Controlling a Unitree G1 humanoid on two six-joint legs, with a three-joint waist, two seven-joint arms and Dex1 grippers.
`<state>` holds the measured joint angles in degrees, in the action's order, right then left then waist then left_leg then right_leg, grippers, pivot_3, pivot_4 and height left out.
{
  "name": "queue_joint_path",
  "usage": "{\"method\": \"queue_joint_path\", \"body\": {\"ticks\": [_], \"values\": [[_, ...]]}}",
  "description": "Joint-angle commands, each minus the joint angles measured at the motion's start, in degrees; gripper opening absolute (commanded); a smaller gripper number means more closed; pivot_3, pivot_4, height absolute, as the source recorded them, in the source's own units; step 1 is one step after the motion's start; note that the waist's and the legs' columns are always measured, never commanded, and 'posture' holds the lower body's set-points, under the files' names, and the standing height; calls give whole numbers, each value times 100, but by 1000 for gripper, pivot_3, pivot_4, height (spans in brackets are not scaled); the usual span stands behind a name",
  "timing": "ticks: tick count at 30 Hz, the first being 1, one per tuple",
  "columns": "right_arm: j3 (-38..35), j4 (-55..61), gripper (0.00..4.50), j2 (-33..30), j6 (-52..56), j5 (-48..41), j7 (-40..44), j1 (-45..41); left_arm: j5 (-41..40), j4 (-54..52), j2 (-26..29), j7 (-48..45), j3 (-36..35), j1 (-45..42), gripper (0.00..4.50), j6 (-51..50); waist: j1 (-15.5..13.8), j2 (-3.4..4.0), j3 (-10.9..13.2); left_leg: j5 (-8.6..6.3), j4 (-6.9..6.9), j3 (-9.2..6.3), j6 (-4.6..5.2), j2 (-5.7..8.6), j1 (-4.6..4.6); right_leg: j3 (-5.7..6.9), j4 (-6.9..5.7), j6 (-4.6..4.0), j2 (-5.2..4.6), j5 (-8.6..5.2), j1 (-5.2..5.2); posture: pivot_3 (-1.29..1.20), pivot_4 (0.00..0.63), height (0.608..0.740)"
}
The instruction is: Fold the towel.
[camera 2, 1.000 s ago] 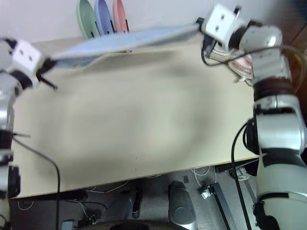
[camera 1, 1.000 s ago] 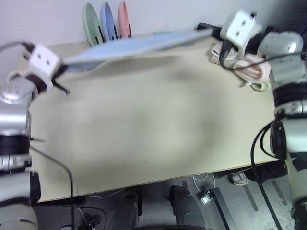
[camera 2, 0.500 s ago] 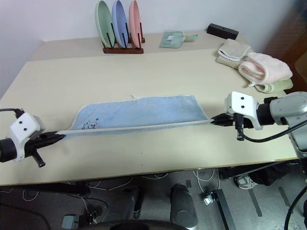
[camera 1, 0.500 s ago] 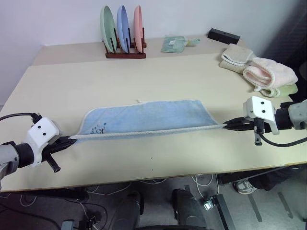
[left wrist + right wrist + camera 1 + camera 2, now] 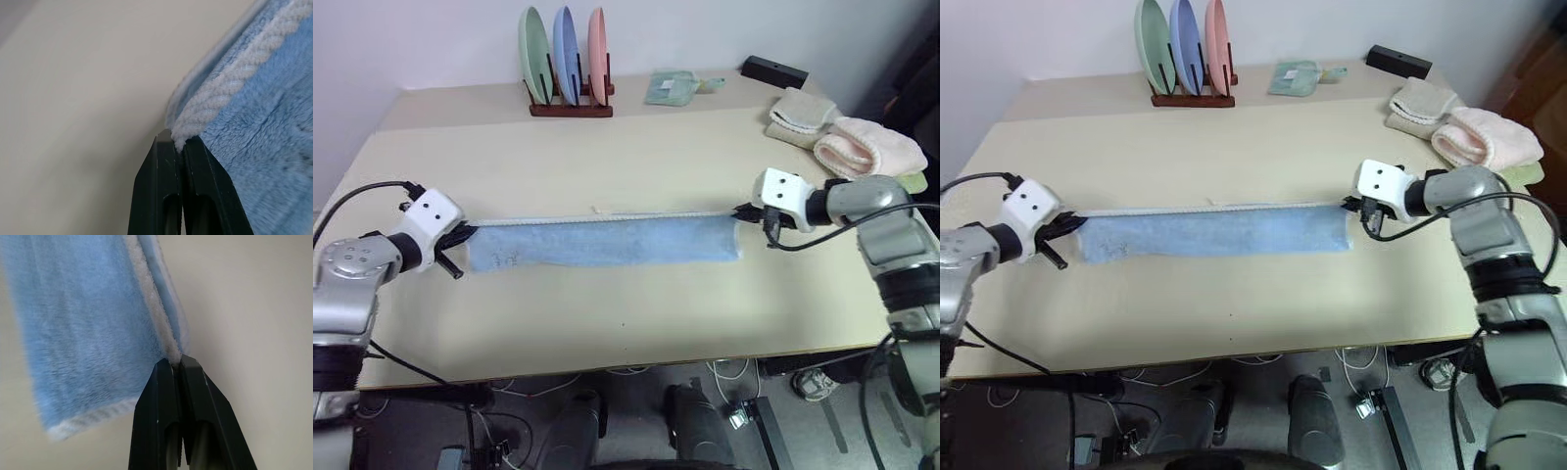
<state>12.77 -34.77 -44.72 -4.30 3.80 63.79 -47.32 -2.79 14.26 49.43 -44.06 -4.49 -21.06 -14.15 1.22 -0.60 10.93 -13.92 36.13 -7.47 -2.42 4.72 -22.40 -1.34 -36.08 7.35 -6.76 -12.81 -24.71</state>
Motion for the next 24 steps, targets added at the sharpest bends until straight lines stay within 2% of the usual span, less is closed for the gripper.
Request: {"method": "queue_joint_path", "body": {"ticks": [1,7,10,14,19,22,24], "values": [[-46,-551,23,131,-435,185,-224,-306,194,369,-13,160,50,-215,0,321,4,0,0,0,0,0,0,0,0,0,0,0,0,0,0,0,150,740],[-131,-1151,23,384,-693,308,-610,-532,14,474,-159,127,-34,-257,0,317,9,0,0,0,1,-2,0,0,1,0,-4,0,1,0,0,0,150,740],[-222,-1163,925,388,-650,264,-751,-575,-86,394,-176,250,-214,-218,953,169,8,0,0,0,3,-3,0,1,0,-1,-4,1,1,1,1,0,150,740],[-332,-906,2749,171,-650,334,-1073,-498,-111,270,-208,692,-515,-94,2742,119,7,0,0,0,3,-4,0,1,1,-1,-5,1,1,1,1,0,150,740],[-783,-34,2749,-197,-314,102,-1319,-24,-487,-179,-358,1123,-1284,307,2742,-136,-1,0,0,0,0,-5,0,0,0,-2,-4,1,1,1,-3,0,150,740],[-1463,1218,2749,-294,910,-716,-1122,706,-711,-702,-449,1363,-1803,688,2742,-228,-14,-4,-2,0,1,-8,1,-5,0,-1,-3,1,2,1,1,0,150,740],[-1910,2226,3313,-245,1976,-1380,-1072,1311,-876,-1113,-545,1502,-2066,842,2797,-345,-22,-4,-2,-1,2,-11,1,-17,0,-1,-2,1,2,1,5,0,150,740]]}}
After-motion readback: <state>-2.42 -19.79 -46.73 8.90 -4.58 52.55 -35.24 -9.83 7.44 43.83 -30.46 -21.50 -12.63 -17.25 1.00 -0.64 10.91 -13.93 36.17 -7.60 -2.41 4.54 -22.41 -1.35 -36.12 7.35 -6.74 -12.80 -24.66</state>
